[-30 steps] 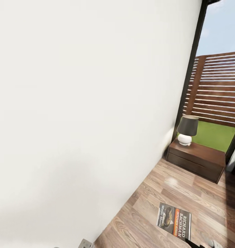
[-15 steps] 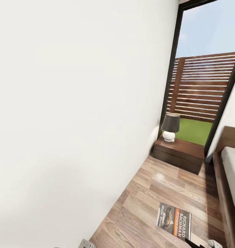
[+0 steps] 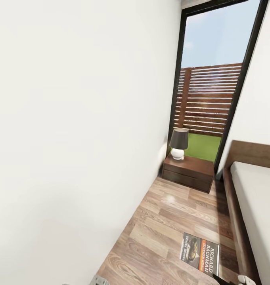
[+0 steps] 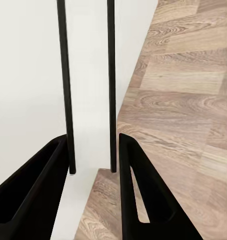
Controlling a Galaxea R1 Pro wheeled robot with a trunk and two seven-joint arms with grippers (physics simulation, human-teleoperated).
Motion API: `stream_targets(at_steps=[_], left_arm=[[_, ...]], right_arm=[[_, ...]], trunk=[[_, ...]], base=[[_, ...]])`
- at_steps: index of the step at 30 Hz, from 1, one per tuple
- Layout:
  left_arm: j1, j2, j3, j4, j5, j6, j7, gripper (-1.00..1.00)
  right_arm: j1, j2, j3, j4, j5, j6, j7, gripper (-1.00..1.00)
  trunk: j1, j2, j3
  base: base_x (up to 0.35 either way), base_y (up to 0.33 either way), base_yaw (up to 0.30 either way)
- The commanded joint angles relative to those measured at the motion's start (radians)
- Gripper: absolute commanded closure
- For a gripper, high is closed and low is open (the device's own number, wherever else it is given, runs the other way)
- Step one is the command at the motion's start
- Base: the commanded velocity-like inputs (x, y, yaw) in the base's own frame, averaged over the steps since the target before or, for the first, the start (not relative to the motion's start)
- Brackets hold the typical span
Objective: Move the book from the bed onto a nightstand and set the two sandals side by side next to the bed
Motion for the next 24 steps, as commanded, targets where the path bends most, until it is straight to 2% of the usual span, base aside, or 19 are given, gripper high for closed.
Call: stream_targets(at_steps=[1, 5, 19, 24], left_arm=[[0.0, 0.0, 0.009, -0.002, -0.008, 0.004, -0.005, -1.0], [0.0, 0.0, 0.009, -0.002, -0.008, 0.004, -0.005, -1.0], [0.0, 0.0, 0.009, -0.002, -0.008, 0.004, -0.005, -1.0], [0.0, 0.0, 0.009, -0.002, -0.008, 0.004, -0.005, -1.0]], right_arm=[[-0.001, 0.0, -0.01, 0.001, 0.004, -0.002, 0.003, 1.0], [-0.001, 0.0, -0.01, 0.001, 0.004, -0.002, 0.003, 1.0], [-0.001, 0.0, -0.01, 0.001, 0.004, -0.002, 0.001, 1.0], [-0.001, 0.0, -0.01, 0.001, 0.004, -0.002, -0.001, 1.0]], trunk=[[0.0, -0.001, -0.001], [0.0, -0.001, -0.001], [0.0, -0.001, -0.001], [0.0, -0.001, -0.001]], base=[[0.028, 0.0, -0.261], [0.114, 0.0, -0.261], [0.302, 0.0, -0.261], [0.206, 0.0, -0.261]])
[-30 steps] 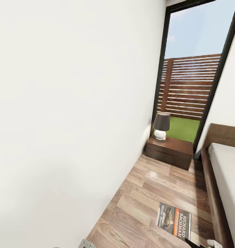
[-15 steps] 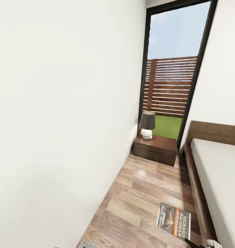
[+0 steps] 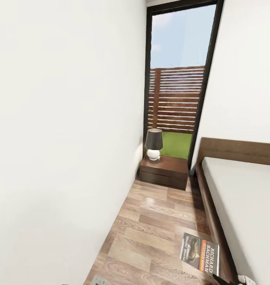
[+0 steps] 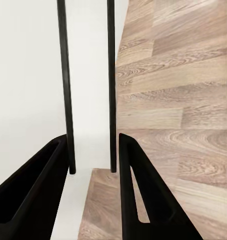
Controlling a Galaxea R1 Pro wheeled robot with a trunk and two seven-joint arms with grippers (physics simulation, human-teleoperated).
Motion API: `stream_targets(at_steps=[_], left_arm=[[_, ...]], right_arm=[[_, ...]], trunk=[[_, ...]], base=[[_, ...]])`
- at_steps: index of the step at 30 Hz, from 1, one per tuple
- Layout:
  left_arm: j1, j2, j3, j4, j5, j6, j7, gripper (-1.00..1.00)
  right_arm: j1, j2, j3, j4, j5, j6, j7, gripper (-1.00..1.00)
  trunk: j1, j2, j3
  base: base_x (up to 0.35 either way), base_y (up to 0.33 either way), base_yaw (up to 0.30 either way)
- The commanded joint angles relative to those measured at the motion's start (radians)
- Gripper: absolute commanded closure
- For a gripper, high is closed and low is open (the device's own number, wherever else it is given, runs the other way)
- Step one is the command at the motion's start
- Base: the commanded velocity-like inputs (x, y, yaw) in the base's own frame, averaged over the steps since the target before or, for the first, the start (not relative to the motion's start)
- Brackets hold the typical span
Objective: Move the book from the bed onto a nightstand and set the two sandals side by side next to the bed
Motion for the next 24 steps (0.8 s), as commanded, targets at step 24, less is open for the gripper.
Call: stream_targets(at_steps=[24], left_arm=[[0.0, 0.0, 0.009, -0.002, -0.007, 0.004, -0.005, -1.0]], right_arm=[[-0.001, 0.0, -0.009, 0.001, 0.004, -0.002, 0.005, 1.0]], trunk=[[0.0, -0.001, -0.001]], base=[[0.013, 0.0, -0.261]])
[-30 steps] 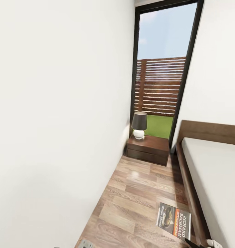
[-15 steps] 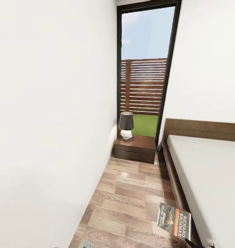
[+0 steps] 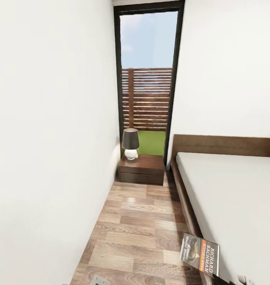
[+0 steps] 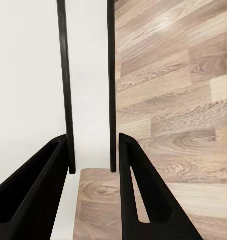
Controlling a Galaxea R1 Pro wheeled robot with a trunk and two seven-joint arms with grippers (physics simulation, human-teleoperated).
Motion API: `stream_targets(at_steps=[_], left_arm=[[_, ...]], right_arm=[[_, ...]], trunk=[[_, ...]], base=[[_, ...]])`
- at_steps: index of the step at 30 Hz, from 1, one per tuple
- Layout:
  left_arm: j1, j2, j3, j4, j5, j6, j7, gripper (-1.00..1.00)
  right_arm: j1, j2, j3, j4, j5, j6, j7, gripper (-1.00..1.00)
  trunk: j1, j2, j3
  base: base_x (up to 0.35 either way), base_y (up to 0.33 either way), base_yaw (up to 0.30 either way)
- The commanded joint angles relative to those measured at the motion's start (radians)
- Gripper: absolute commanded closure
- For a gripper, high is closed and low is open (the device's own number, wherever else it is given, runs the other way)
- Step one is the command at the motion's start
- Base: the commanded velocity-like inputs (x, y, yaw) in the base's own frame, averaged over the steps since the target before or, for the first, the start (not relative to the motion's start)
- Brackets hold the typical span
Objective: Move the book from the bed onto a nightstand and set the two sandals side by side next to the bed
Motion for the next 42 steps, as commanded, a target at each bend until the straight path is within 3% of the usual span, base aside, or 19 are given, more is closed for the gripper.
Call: stream_targets(at_steps=[1, 20, 42], left_arm=[[0.0, 0.0, 0.009, -0.002, -0.008, 0.004, -0.005, -1.0], [0.0, 0.0, 0.009, -0.002, -0.008, 0.004, -0.005, -1.0], [0.0, 0.0, 0.01, -0.002, -0.007, 0.005, -0.005, -1.0]], right_arm=[[-0.001, 0.0, -0.01, 0.001, 0.004, -0.002, 0.003, 1.0], [-0.001, 0.0, -0.01, 0.001, 0.004, -0.002, 0.004, 1.0], [-0.001, 0.0, -0.01, 0.001, 0.005, -0.002, 0.001, 1.0]], trunk=[[0.0, -0.001, -0.001], [0.0, -0.001, -0.001], [0.0, -0.001, -0.001]], base=[[0.0, 0.0, -0.26], [0.001, 0.0, -0.249], [0.257, 0.0, -0.009]])
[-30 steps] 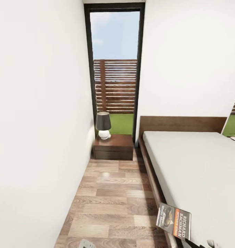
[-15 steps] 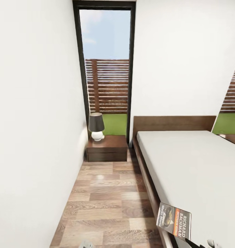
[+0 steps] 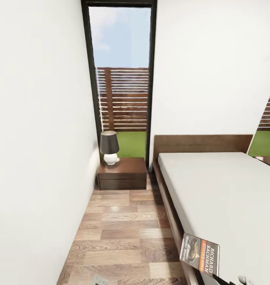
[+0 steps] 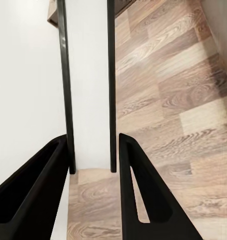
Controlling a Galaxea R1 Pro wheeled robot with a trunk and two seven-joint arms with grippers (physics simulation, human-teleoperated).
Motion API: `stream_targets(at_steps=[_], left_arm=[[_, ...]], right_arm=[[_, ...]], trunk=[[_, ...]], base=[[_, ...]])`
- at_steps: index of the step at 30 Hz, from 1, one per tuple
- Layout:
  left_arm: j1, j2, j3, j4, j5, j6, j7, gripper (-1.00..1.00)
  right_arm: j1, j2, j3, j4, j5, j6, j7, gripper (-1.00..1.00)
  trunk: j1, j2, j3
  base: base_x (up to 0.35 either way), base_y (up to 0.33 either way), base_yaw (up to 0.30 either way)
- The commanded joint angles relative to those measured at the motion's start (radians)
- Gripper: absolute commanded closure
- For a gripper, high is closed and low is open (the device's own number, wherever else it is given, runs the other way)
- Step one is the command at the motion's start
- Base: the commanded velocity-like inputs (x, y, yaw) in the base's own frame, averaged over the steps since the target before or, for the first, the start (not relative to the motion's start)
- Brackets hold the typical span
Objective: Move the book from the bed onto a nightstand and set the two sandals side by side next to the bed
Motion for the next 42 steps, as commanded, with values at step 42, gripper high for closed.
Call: stream_targets(at_steps=[42], left_arm=[[0.0, 0.0, 0.007, -0.001, -0.007, 0.004, -0.005, -1.0]], right_arm=[[-0.001, 0.0, -0.01, 0.0, 0.005, -0.002, 0.003, 1.0]], trunk=[[0.0, -0.001, -0.001]], base=[[0.283, 0.0, 0.0]])
